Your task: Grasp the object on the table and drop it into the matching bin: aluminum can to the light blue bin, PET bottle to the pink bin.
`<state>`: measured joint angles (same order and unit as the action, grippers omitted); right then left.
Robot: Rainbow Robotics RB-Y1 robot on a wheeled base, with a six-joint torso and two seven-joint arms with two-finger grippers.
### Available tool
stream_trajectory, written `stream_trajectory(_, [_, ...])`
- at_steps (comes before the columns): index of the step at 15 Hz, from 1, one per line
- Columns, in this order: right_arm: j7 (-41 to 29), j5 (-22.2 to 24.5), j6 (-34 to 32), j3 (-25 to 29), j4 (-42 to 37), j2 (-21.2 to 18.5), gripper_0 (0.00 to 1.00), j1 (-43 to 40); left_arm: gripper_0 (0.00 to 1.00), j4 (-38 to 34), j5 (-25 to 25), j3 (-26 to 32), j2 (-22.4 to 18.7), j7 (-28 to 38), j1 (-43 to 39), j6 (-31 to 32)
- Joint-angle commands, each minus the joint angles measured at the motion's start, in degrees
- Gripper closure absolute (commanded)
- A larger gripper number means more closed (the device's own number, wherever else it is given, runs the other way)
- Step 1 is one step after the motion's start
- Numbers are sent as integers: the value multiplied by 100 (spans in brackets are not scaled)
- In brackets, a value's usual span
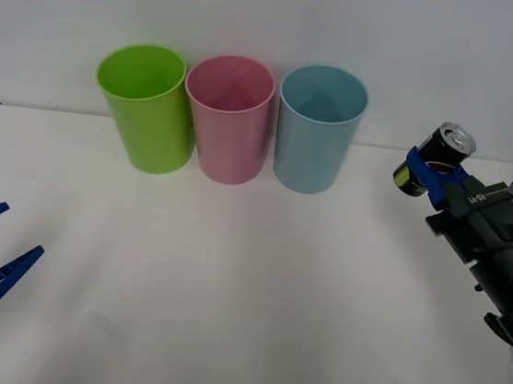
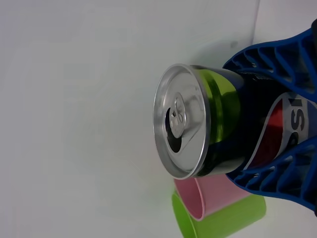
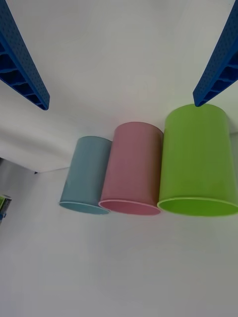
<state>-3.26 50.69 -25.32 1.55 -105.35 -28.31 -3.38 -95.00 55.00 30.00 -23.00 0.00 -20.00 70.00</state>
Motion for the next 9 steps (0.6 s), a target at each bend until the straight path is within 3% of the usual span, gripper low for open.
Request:
stream_trajectory(1, [-43,72,10,-23,-21,-96,100,302,0,0,0,0,0,0,0,0])
stream_trajectory(9, [-306,828,256,-401,673,1,100,1638,0,0,0,0,0,0,0,0])
